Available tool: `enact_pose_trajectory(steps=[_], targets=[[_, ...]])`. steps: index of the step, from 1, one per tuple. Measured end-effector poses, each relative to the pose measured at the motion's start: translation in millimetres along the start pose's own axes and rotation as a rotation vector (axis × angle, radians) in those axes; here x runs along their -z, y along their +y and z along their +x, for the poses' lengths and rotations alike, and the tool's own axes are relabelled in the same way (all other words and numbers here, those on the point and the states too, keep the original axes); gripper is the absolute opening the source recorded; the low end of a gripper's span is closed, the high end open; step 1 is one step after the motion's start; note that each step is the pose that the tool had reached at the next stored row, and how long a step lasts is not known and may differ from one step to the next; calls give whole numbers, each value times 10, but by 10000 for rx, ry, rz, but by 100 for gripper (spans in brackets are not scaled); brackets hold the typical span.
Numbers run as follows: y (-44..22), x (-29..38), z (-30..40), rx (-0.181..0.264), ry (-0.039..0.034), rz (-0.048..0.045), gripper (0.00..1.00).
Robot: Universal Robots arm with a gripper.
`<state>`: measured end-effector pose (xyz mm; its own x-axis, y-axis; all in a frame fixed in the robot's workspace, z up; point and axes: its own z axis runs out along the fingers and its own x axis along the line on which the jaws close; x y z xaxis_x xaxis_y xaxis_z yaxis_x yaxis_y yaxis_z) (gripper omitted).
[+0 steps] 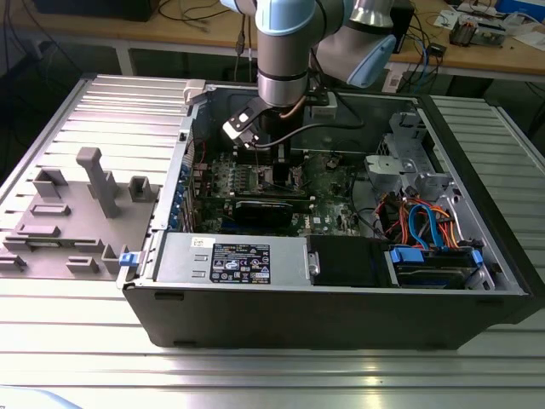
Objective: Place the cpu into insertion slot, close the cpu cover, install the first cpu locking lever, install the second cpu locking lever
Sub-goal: 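Place the cpu into insertion slot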
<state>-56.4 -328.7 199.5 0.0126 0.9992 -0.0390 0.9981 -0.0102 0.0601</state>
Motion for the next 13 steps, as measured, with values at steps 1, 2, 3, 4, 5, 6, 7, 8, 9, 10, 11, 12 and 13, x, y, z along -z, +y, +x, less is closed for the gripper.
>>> enact_pose_trajectory(steps=[1, 2, 3, 4, 5, 6, 7, 8, 9, 10, 11, 12, 13], targets=[[1, 0, 0, -16, -1, 1, 54], [2, -3, 0, -28, -4, 2, 54], [2, -8, 0, -27, -5, 4, 54], [1, -12, 0, -28, -5, 5, 54], [1, -17, 0, -26, -9, 6, 54], [1, -18, 0, -26, -9, 5, 54], [1, -19, 0, -27, -8, 5, 54], [2, -20, 1, -26, -6, 3, 54], [2, -20, 1, -27, -5, 3, 54], [2, -21, 1, -27, -5, 2, 54], [2, -21, 1, -27, -4, 2, 54], [2, -21, 1, -27, -4, 2, 54], [2, -21, 1, -27, -5, 2, 54]])
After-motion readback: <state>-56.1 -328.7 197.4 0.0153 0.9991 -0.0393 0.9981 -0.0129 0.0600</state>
